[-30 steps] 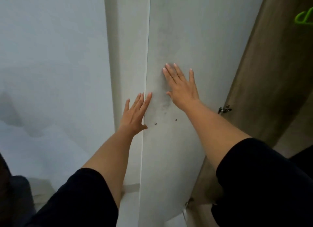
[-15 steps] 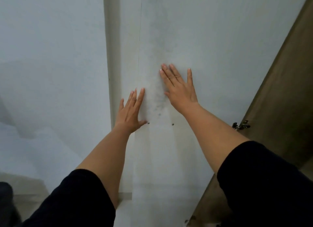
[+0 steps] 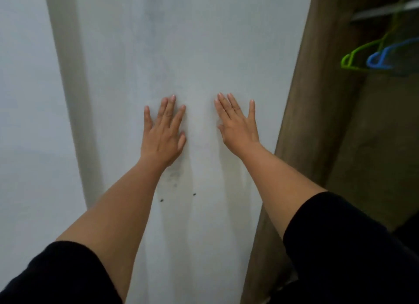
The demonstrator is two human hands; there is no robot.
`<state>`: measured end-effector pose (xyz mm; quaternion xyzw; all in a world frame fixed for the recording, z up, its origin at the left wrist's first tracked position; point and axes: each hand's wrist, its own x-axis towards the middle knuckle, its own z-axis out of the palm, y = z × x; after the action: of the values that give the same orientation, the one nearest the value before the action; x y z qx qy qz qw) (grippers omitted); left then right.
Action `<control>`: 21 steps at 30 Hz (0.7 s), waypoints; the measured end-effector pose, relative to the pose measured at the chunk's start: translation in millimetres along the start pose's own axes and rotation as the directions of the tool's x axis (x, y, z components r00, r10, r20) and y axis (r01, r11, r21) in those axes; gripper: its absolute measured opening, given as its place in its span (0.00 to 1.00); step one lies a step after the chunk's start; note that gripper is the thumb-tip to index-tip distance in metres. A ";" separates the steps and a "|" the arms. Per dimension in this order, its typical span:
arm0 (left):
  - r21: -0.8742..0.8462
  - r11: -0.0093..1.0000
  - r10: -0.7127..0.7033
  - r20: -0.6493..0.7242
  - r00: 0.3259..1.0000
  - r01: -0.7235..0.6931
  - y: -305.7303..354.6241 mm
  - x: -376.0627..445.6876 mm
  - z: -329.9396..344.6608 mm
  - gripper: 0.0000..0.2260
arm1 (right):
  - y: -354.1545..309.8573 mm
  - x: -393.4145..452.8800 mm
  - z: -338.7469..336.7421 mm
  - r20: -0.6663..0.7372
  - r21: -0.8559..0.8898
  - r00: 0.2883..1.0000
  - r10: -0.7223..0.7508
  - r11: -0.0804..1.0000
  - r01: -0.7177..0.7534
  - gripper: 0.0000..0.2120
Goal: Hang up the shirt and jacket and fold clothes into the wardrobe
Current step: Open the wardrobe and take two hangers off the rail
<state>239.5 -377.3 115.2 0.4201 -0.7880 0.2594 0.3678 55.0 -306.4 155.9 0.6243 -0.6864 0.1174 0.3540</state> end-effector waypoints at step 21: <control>-0.475 0.754 0.374 -0.258 0.891 -0.454 287.4 226.7 3.9 0.35 | 285.0 -30.6 -120.7 -0.133 -0.383 0.830 0.541 0.745 -0.547 0.49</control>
<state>-92.3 -339.6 265.1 0.0984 -0.8723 0.1405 0.4579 -172.9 -155.0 303.7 0.3091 -0.8449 0.0747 0.4302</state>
